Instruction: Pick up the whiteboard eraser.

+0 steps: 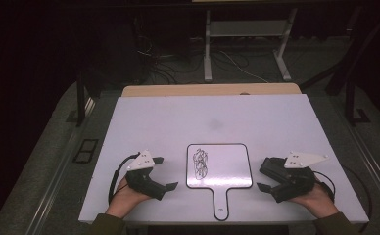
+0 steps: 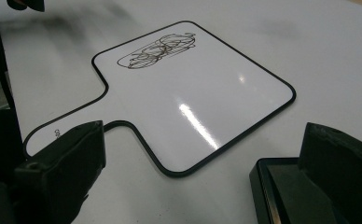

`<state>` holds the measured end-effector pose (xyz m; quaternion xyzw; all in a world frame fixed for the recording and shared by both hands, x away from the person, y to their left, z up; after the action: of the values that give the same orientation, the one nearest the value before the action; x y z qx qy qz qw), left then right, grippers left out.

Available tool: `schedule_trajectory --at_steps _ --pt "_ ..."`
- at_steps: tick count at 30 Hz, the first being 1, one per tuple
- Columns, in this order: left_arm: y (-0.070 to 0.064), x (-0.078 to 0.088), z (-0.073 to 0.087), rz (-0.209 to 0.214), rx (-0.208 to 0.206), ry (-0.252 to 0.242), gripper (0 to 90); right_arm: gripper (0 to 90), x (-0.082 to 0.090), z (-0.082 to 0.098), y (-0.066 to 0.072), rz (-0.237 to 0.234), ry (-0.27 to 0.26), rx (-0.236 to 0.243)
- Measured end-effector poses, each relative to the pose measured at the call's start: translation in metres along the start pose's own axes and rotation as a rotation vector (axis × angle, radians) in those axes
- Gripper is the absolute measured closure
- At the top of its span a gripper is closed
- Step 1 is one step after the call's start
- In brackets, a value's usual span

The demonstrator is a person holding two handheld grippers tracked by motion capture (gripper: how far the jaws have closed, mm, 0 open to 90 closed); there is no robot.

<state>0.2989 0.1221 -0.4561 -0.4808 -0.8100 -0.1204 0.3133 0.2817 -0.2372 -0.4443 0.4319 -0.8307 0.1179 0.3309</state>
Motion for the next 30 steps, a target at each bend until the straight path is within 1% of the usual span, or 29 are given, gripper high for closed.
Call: schedule_trajectory --at_steps 3,7,13,16,17,19,24,26,30 --pt "0.000 0.000 0.000 -0.001 -0.007 0.004 0.0 0.0 0.001 -0.001 0.000 0.000 -0.001 -0.001" --pt "0.001 -0.001 0.000 -0.003 -0.002 0.000 0.0 0.0 0.004 -0.003 -0.002 0.010 -0.003 0.005" --pt "0.002 -0.001 0.001 -0.001 -0.003 0.007 0.0 0.0 0.005 -0.004 -0.006 0.024 0.010 0.005" --pt "0.002 -0.001 0.001 0.003 0.000 0.007 0.0 0.0 0.004 -0.004 -0.009 0.032 0.024 0.007" --pt "0.002 -0.002 0.001 0.003 0.002 0.007 0.0 0.0 0.004 -0.004 -0.012 0.037 0.037 0.008" --pt "0.002 -0.001 0.001 0.005 0.002 0.008 0.0 0.0 0.003 -0.004 -0.013 0.041 0.041 0.009" --pt "0.003 -0.001 0.002 0.006 0.009 0.004 0.0 0.0 0.003 -0.004 -0.019 0.047 0.062 0.006" --pt "0.003 -0.001 0.002 0.008 0.010 0.003 0.0 0.0 0.001 -0.003 -0.022 0.050 0.081 0.008" --pt "0.003 -0.001 0.002 0.010 0.007 0.003 0.0 0.0 0.000 -0.002 -0.027 0.053 0.097 0.010"
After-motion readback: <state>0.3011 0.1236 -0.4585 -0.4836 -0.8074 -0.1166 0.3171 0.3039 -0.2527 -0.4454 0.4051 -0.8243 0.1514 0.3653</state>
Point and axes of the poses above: each handheld gripper's, and its own axes: x roughly backward along the jaws, z roughly out of its underside, y roughly to its left, the point moved 6 cm from there along -x, roughly forward along the jaws, and after that the axes turned 7 degrees about y, right-handed, at the moved point
